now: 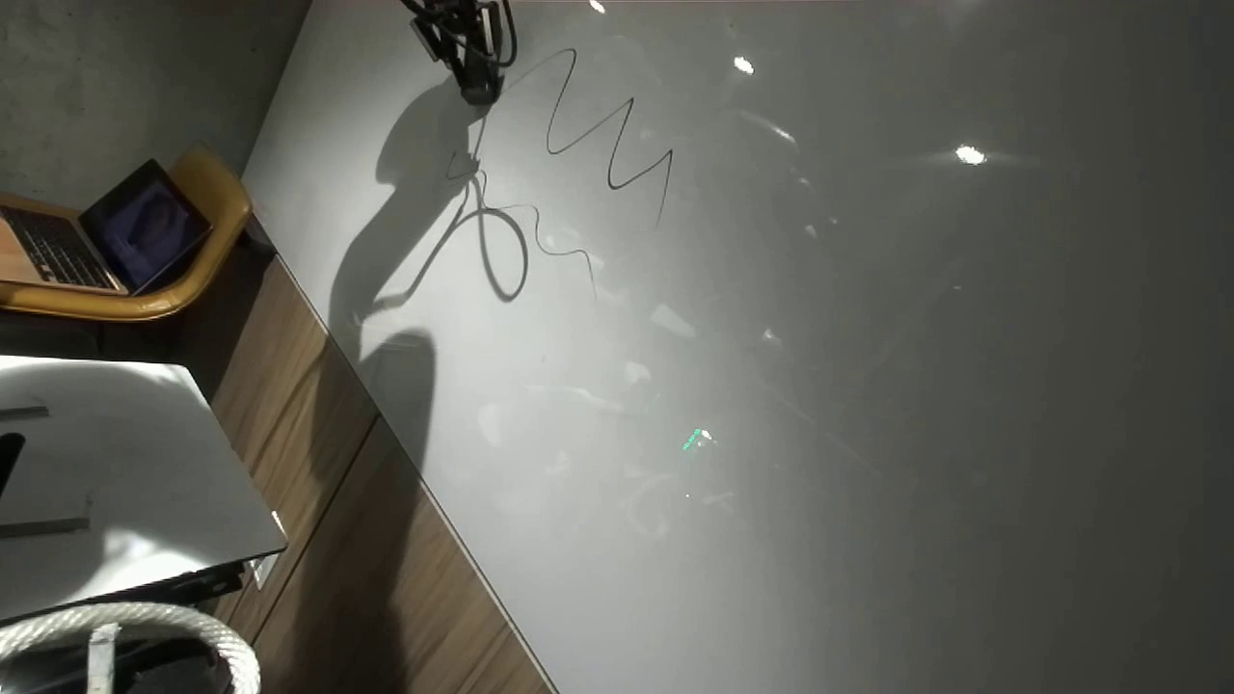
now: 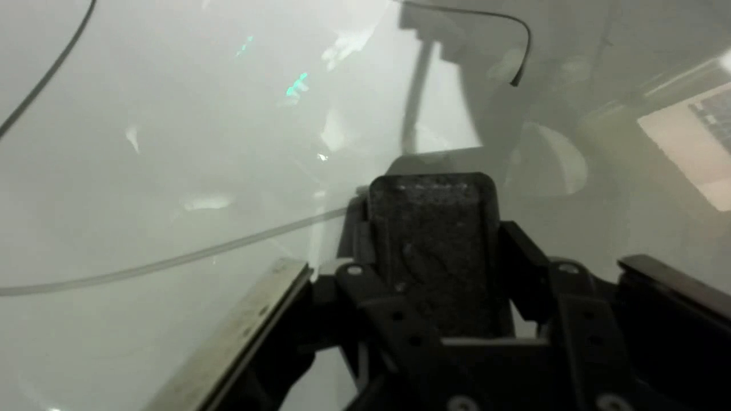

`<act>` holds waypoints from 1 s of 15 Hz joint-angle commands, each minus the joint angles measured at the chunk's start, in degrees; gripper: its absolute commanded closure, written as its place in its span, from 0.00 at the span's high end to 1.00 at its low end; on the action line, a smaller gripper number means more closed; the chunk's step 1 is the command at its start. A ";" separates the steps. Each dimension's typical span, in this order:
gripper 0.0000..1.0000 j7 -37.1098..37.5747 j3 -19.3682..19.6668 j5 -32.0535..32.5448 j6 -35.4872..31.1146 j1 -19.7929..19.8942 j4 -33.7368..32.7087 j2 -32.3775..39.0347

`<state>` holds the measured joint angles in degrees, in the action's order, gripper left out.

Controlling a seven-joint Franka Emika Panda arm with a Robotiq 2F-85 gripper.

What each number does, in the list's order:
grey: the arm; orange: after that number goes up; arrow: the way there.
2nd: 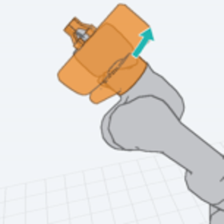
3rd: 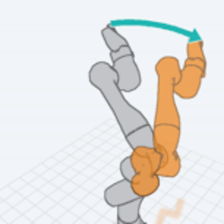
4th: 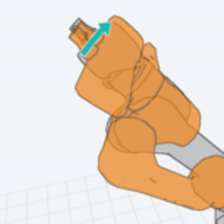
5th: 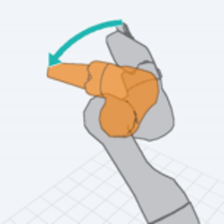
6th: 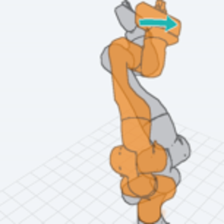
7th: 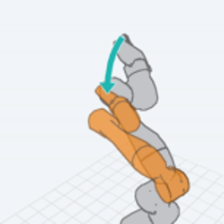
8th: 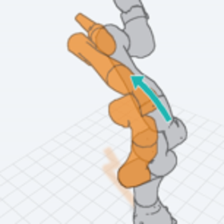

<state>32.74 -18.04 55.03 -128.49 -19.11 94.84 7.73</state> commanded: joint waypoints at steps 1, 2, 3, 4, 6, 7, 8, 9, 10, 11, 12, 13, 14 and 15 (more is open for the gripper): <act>0.29 2.89 2.54 6.58 2.66 -1.30 -7.86 8.59; 0.29 3.17 2.46 7.16 4.24 -1.86 -9.03 9.38; 0.29 3.21 2.44 7.43 5.49 -2.30 -10.01 10.01; 0.29 3.10 2.50 7.58 6.82 -2.67 -11.02 10.62; 0.29 2.81 2.63 7.62 8.98 -3.35 -12.49 11.62; 0.29 2.74 2.71 7.68 10.05 -3.72 -13.34 12.16; 0.29 2.46 2.70 7.61 11.25 -4.15 -14.51 12.70; 0.29 2.11 2.68 7.50 12.33 -4.55 -15.75 13.11; 0.29 1.61 2.59 7.36 13.62 -5.06 -17.44 13.42; 0.29 1.33 2.55 7.28 14.68 -5.52 -18.76 13.76; 0.29 0.93 2.50 7.25 16.02 -6.05 -20.35 14.14; 0.29 0.41 2.51 7.39 17.31 -6.57 -21.98 14.37; 0.29 -0.26 2.51 7.30 18.47 -6.96 -23.26 14.46; 0.29 -1.20 2.54 7.30 19.60 -7.30 -24.67 14.32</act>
<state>36.22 -17.96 59.22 -108.28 -25.78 81.25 17.44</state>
